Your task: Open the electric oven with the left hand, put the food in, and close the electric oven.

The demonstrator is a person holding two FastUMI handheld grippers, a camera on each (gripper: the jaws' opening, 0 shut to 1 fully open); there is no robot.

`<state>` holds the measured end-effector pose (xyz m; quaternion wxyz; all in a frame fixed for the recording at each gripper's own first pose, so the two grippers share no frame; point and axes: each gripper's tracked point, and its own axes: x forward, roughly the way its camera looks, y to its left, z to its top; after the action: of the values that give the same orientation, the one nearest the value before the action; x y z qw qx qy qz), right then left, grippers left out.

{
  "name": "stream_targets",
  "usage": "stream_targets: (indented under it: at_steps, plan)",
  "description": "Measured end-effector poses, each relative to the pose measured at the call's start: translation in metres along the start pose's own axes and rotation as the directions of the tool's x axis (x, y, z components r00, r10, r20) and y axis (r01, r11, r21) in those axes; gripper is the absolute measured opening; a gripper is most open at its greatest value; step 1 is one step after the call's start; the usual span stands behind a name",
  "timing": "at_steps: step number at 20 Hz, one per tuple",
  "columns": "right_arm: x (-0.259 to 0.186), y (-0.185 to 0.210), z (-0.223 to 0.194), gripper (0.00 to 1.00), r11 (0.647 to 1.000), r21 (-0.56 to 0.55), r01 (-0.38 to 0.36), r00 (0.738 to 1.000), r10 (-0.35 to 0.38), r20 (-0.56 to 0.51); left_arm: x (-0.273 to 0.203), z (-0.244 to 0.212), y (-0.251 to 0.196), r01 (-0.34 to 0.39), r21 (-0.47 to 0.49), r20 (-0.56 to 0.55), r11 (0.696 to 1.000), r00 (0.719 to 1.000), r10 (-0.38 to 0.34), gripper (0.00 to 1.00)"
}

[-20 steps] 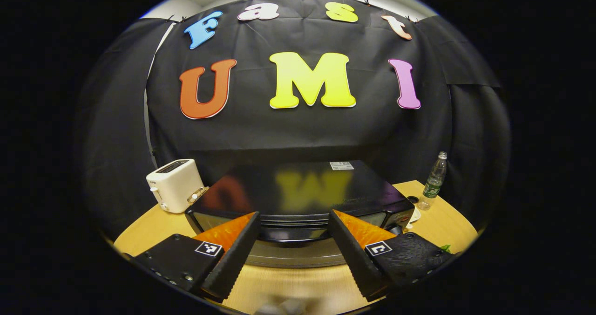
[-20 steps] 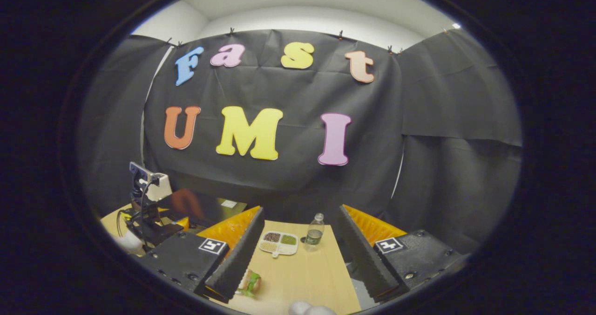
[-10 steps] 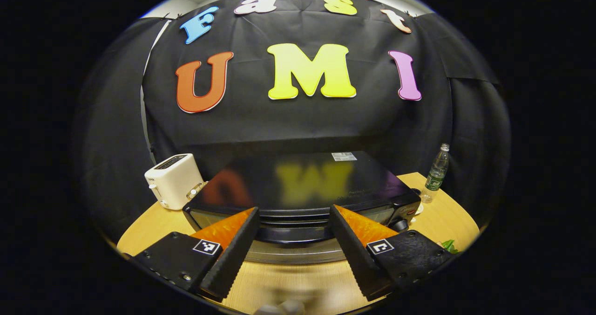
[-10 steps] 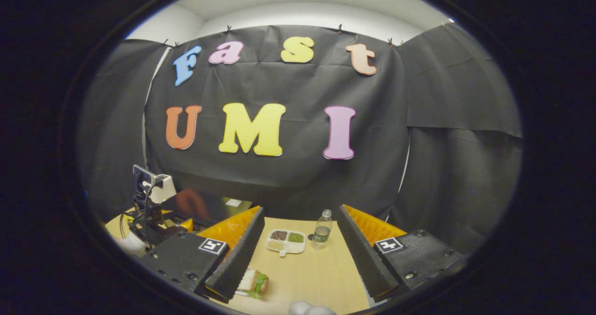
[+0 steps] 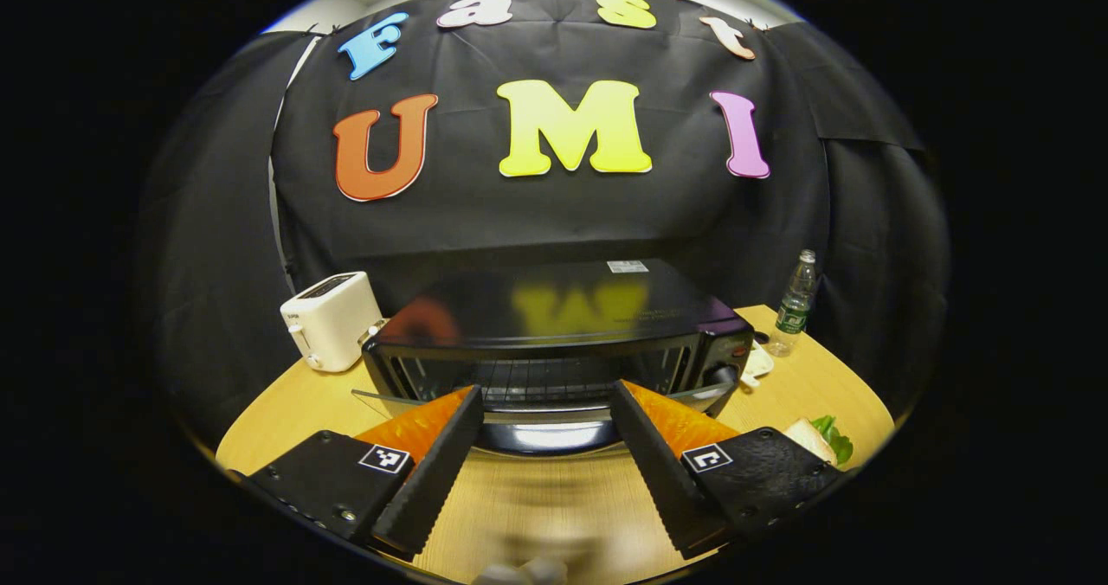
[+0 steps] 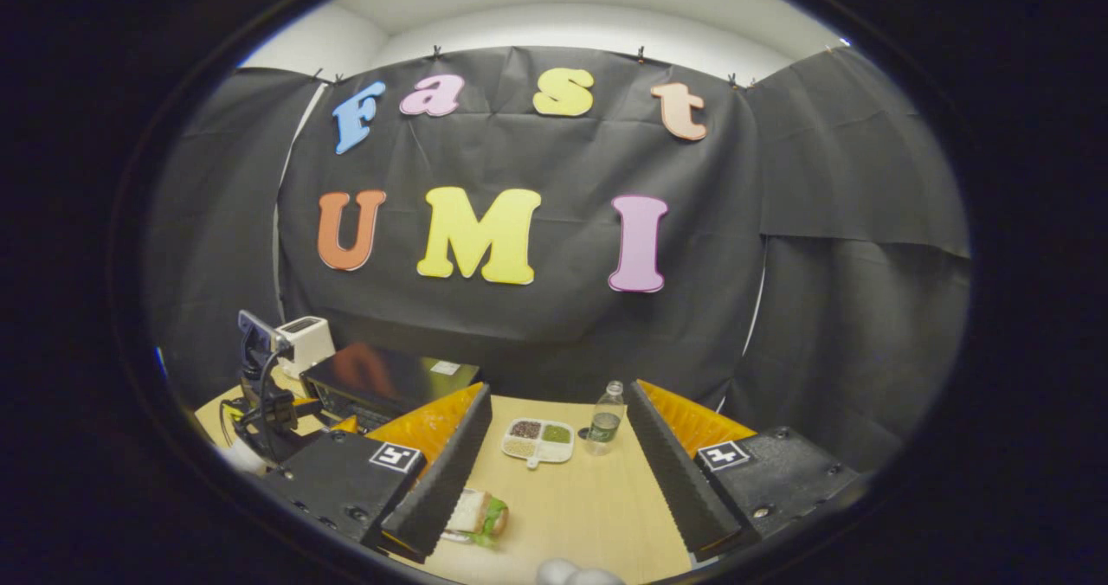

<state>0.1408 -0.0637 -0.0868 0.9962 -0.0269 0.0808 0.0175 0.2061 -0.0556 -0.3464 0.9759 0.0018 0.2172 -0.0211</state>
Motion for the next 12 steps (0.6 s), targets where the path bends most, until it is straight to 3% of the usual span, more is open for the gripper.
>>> stream_targets:
  at_steps: [12]
  plan:
    - [-0.034,0.013,-0.037,0.97,1.000,-0.022,0.002,0.998,-0.003,-0.057,-0.042,-0.067,-0.004,0.020,0.016,-0.042,1.000,0.999,-0.019,0.98]
